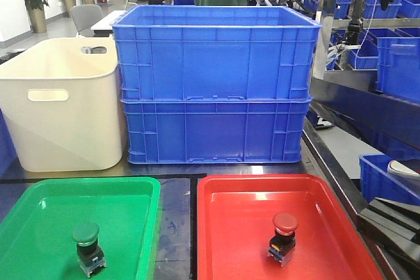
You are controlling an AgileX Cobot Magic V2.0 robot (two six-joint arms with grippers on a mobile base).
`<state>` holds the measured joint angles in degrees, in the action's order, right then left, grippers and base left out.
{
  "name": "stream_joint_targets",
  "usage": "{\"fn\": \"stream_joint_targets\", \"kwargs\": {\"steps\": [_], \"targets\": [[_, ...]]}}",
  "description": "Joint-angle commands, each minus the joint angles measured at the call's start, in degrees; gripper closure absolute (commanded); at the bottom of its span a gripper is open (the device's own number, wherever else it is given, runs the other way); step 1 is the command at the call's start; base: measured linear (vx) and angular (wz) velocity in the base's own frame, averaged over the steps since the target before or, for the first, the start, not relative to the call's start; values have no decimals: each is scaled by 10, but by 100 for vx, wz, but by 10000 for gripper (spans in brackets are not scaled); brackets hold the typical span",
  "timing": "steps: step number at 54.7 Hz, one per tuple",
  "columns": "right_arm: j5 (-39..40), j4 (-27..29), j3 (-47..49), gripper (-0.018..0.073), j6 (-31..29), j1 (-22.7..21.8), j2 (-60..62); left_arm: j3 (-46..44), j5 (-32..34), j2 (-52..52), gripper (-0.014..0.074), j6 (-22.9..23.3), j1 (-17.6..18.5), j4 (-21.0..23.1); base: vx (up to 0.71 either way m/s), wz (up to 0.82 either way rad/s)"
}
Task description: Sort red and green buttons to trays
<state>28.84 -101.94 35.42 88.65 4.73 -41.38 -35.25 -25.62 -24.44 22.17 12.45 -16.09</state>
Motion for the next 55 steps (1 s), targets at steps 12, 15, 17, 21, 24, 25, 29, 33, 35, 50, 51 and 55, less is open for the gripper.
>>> {"fn": "stream_joint_targets", "kwargs": {"steps": [12, 15, 17, 21, 24, 25, 29, 33, 35, 50, 51, 55], "targets": [[-13, 20, 17, 568, 3, -2, 1, 2, 56, -2, 602, -71, 2, -3, 0, 0], [-13, 20, 17, 568, 3, -2, 1, 30, 86, 7, 602, -138, 2, 38, 0, 0], [-13, 20, 17, 568, 3, -2, 1, 55, 121, 19, 602, -196, 2, 83, 0, 0], [-13, 20, 17, 567, 3, -2, 1, 228, 270, 112, 602, -287, 2, 194, 0, 0], [-13, 20, 17, 567, 3, -2, 1, 292, 304, 152, 602, -266, 2, 194, 0, 0], [-13, 20, 17, 567, 3, -2, 1, 311, 309, 164, 602, -259, 2, 193, 0, 0], [-13, 20, 17, 567, 3, -2, 1, 360, 314, 210, 602, -238, 2, 191, 0, 0], [-13, 20, 17, 567, 3, -2, 1, 354, 222, 252, 602, -240, 2, 161, 0, 0], [-13, 20, 17, 567, 3, -2, 1, 355, 208, 265, 602, -240, 2, 149, 0, 0], [-13, 19, 17, 567, 3, -2, 1, 353, 206, 253, 602, -240, 2, 145, 0, 0], [-13, 19, 17, 567, 3, -2, 1, 353, 206, 253, 602, -240, 2, 145, 0, 0], [-13, 19, 17, 567, 3, -2, 1, 353, 206, 253, 602, -240, 2, 145, 0, 0]]}}
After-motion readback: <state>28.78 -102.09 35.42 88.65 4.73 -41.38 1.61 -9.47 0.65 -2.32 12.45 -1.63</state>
